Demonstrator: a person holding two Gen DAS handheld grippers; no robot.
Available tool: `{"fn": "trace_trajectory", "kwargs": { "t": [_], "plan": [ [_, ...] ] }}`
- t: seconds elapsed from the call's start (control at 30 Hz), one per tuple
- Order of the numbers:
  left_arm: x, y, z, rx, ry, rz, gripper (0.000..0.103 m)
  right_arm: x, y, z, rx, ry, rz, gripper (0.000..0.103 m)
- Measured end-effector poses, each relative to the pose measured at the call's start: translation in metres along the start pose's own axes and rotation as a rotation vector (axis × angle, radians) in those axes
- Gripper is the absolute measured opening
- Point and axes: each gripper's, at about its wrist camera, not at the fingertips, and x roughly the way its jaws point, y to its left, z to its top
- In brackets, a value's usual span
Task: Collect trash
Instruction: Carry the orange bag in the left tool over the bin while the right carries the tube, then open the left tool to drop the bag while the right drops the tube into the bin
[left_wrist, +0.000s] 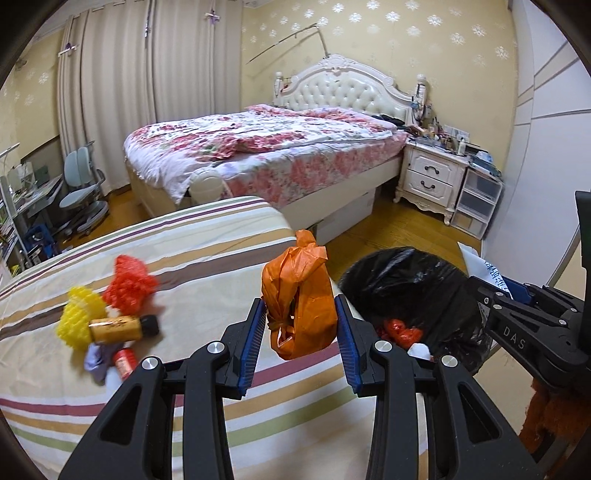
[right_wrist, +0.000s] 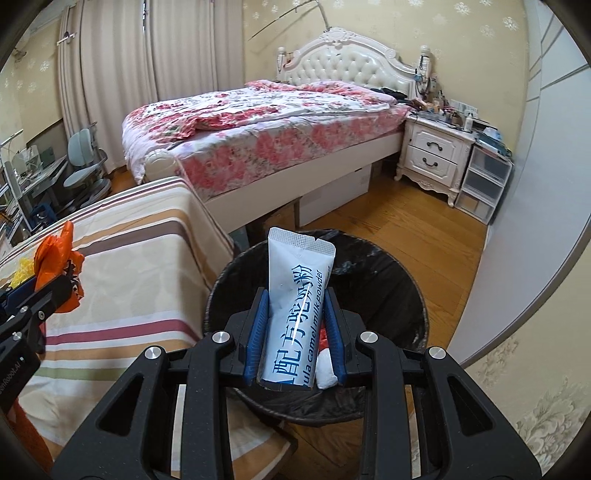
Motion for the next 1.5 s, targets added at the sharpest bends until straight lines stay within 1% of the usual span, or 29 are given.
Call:
{"fn": "trace_trajectory", "kwargs": {
  "t": [0.3,0.77,1.0,1.37,1.5],
  "plan": [
    [0.032,-0.037,0.013,0.042,0.011,-0.014,0.038,0.019,-0.021,0.003,0.028,0.009,-0.018,0.029],
    [0.064,-0.069,0.026,0.081,0.032,-0.006,0.038,0.035,-0.046,0.009,0.061,0.006,-0.041,0.030],
    [0.078,-0.077,0.029,0.089,0.047,0.000,0.038,0.041,-0.056,0.009,0.078,0.010,-0.045,0.029],
    [0.093,-0.083,0.031,0.098,0.064,0.012,0.039,0.053,-0.058,0.011,0.088,0.029,-0.045,0.030],
    [0.097,-0.083,0.032,0.094,0.075,0.004,0.039,0.056,-0.060,0.012,0.091,0.035,-0.049,0.030]
  ]
}}
